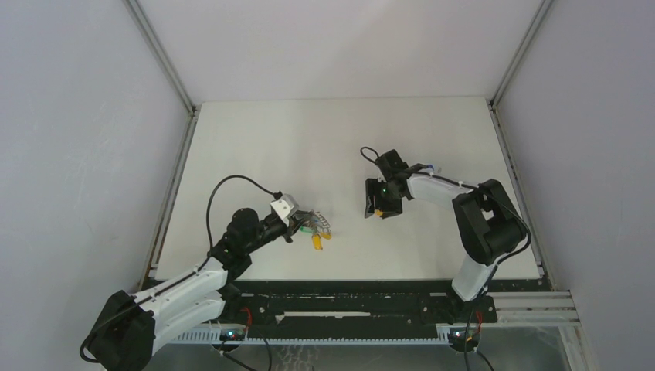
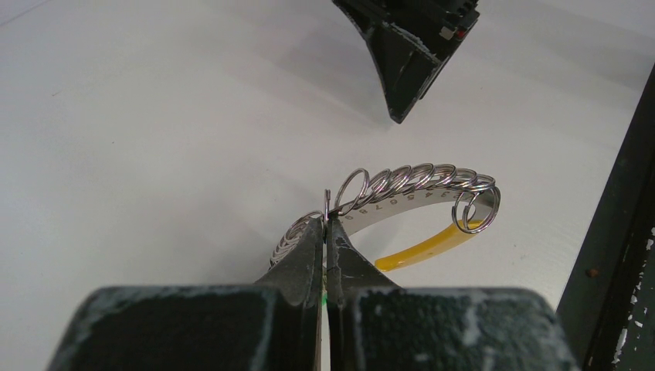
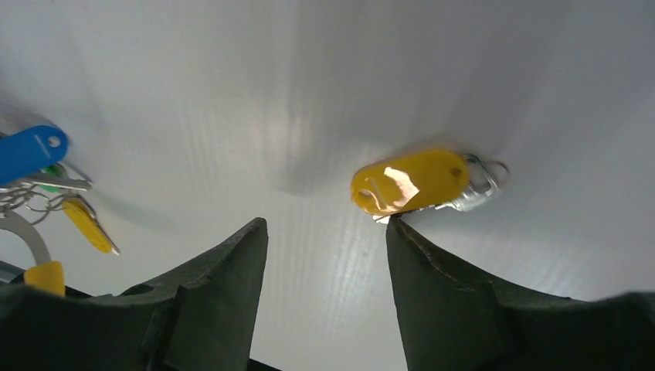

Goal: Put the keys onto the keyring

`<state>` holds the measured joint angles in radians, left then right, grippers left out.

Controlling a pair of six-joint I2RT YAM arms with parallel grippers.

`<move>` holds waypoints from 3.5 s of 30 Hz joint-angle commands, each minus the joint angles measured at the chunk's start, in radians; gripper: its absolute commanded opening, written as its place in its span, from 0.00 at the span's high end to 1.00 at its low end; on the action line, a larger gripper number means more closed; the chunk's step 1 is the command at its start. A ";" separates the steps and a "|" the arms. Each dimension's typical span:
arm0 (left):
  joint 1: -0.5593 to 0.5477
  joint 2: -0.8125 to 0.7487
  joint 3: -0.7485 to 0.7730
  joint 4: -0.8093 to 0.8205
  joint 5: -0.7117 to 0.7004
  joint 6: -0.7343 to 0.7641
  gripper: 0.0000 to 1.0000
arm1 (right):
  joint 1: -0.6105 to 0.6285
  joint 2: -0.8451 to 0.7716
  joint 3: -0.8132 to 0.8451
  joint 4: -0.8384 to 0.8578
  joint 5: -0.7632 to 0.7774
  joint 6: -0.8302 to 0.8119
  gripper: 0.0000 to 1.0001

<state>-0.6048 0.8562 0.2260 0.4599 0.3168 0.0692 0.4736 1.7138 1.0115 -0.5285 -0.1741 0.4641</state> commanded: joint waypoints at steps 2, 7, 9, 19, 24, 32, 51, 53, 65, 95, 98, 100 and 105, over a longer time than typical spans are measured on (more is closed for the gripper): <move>-0.003 -0.024 0.027 0.049 0.006 -0.015 1.00 | 0.033 0.084 0.088 0.077 -0.006 0.027 0.42; -0.003 -0.030 0.026 0.043 -0.001 -0.013 1.00 | 0.043 0.107 0.138 0.092 -0.012 -0.024 0.41; -0.003 -0.032 0.026 0.044 -0.001 -0.014 1.00 | 0.040 0.089 0.139 0.088 -0.010 -0.065 0.41; -0.004 -0.030 0.027 0.044 0.004 -0.014 1.00 | 0.038 -0.133 0.039 0.049 -0.090 -0.374 0.43; -0.003 -0.032 0.027 0.043 0.007 -0.014 1.00 | 0.005 -0.181 -0.037 0.068 0.005 -0.481 0.44; -0.004 -0.035 0.027 0.042 0.011 -0.014 1.00 | -0.043 -0.143 -0.042 0.096 0.127 -0.507 0.52; -0.003 -0.034 0.027 0.043 0.018 -0.014 1.00 | -0.067 -0.045 -0.027 0.151 0.075 -0.541 0.69; -0.003 -0.034 0.027 0.043 0.016 -0.014 1.00 | -0.065 -0.039 -0.023 0.151 0.069 -0.545 0.71; -0.003 -0.038 0.026 0.040 0.018 -0.012 1.00 | -0.059 -0.020 -0.008 0.134 0.051 -0.560 0.88; -0.005 -0.085 0.024 0.012 -0.001 -0.006 1.00 | 0.151 0.198 0.305 -0.520 0.103 -0.467 1.00; -0.006 -0.084 0.025 0.012 0.000 -0.005 1.00 | 0.159 0.225 0.312 -0.516 0.112 -0.464 1.00; -0.006 -0.083 0.026 0.012 0.001 -0.006 1.00 | 0.167 0.230 0.316 -0.514 0.113 -0.464 1.00; -0.006 -0.082 0.025 0.012 -0.005 -0.004 1.00 | 0.178 0.185 0.319 -0.490 0.124 -0.459 0.87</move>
<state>-0.6056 0.7906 0.2260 0.4225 0.3172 0.0696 0.6350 1.9362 1.3018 -1.0393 -0.0612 -0.0143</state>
